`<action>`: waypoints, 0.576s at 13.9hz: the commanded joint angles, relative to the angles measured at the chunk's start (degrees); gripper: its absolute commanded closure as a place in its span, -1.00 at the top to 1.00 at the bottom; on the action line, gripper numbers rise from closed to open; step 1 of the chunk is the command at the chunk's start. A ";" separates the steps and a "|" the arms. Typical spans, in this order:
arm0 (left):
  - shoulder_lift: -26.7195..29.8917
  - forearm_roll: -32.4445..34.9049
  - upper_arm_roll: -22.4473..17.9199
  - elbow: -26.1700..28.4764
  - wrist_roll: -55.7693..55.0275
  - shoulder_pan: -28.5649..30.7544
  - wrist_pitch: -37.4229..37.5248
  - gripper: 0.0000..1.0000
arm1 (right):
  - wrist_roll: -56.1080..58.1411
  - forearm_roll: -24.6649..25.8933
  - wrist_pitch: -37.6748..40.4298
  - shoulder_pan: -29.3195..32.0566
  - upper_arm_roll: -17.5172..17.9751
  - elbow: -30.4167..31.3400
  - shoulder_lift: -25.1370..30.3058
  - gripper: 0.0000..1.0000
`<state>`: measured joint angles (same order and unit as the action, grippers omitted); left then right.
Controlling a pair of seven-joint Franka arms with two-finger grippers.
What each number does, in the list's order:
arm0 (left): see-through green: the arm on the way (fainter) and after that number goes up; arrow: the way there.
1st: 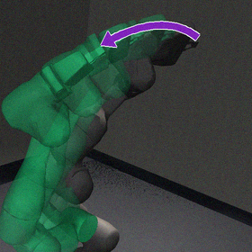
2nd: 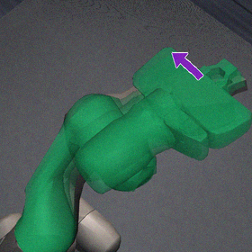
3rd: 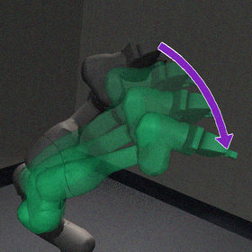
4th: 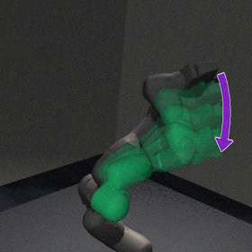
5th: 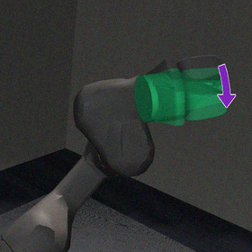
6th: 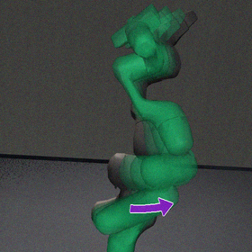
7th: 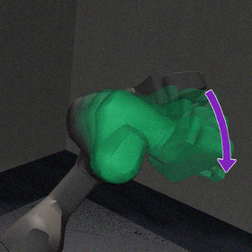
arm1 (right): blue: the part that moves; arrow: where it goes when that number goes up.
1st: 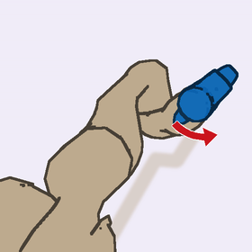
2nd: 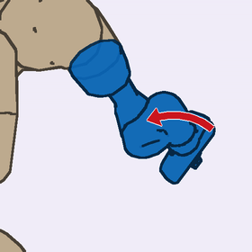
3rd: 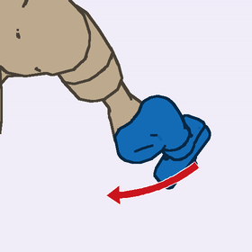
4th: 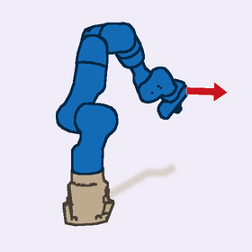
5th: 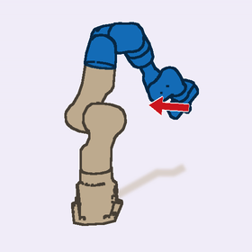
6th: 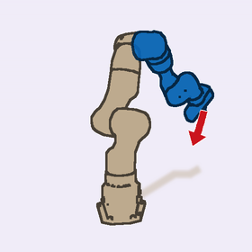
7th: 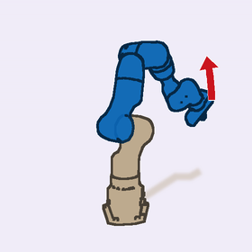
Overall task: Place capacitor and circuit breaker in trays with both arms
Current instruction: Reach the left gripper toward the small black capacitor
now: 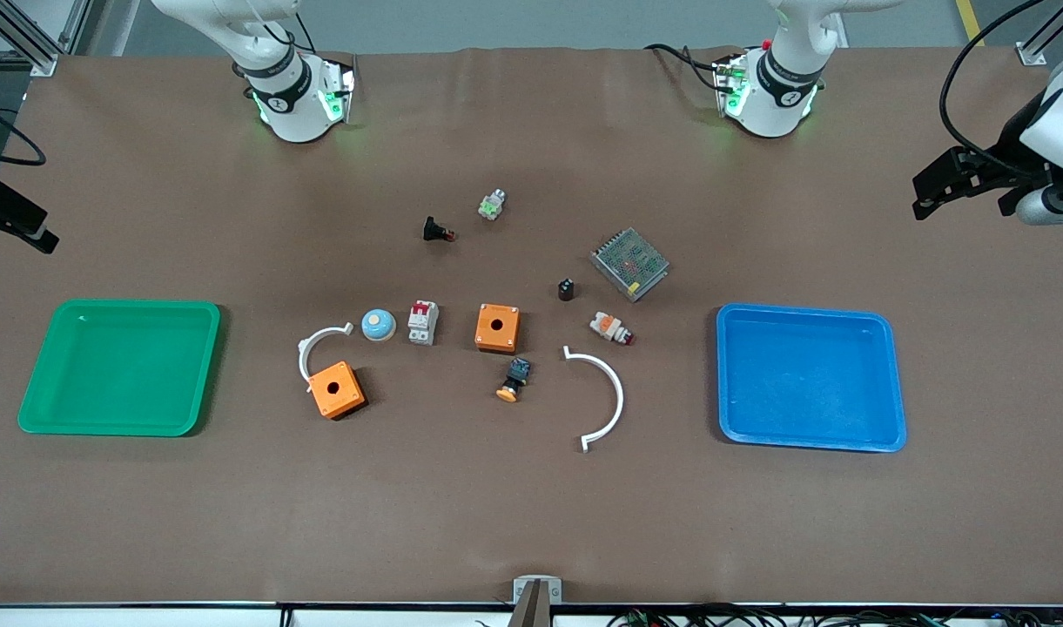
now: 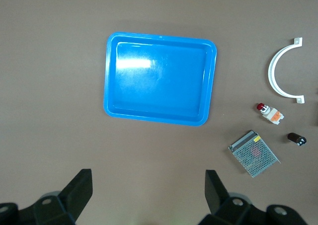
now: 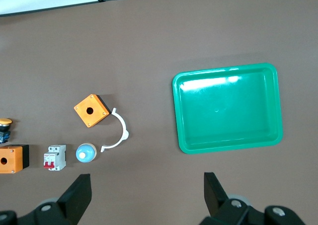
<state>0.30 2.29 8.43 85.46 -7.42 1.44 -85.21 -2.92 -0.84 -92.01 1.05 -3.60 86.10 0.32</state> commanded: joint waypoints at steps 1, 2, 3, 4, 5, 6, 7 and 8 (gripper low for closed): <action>-3.10 0.17 0.89 -1.44 -0.84 -0.91 1.02 1.00 | 0.29 0.40 0.52 1.14 0.87 -1.55 -0.67 1.00; -4.85 0.43 2.28 -1.35 -1.10 -2.13 0.84 1.00 | 0.29 0.49 0.52 1.15 0.87 -1.55 -0.67 1.00; -6.26 0.43 3.25 -1.26 -2.23 -3.36 0.75 1.00 | 0.29 0.49 0.52 1.15 0.96 -1.55 -0.67 1.00; -7.84 0.17 3.61 -1.00 -7.38 -4.94 0.31 1.00 | 0.29 0.40 0.52 1.15 0.88 -1.55 -0.67 1.00; -9.25 0.17 4.14 -0.82 -12.74 -7.22 -0.21 1.00 | 0.29 0.40 0.52 1.15 0.96 -1.55 -0.67 1.00; -10.83 0.17 4.32 -0.30 -17.84 -9.59 -1.70 1.00 | 0.29 0.49 0.52 1.15 0.88 -1.63 -0.67 1.00; -12.15 0.17 4.32 1.27 -21.63 -12.05 -4.50 1.00 | 0.29 0.49 0.52 1.15 0.96 -1.55 -0.67 1.00; -12.86 0.17 4.32 3.90 -25.59 -13.90 -8.61 1.00 | 0.29 0.49 0.52 1.06 0.96 -1.63 -0.67 1.00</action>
<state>-11.22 2.25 12.85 86.56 -27.05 -9.65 -89.15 -2.92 -0.84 -92.02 1.05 -3.58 86.01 0.32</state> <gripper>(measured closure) 0.000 0.000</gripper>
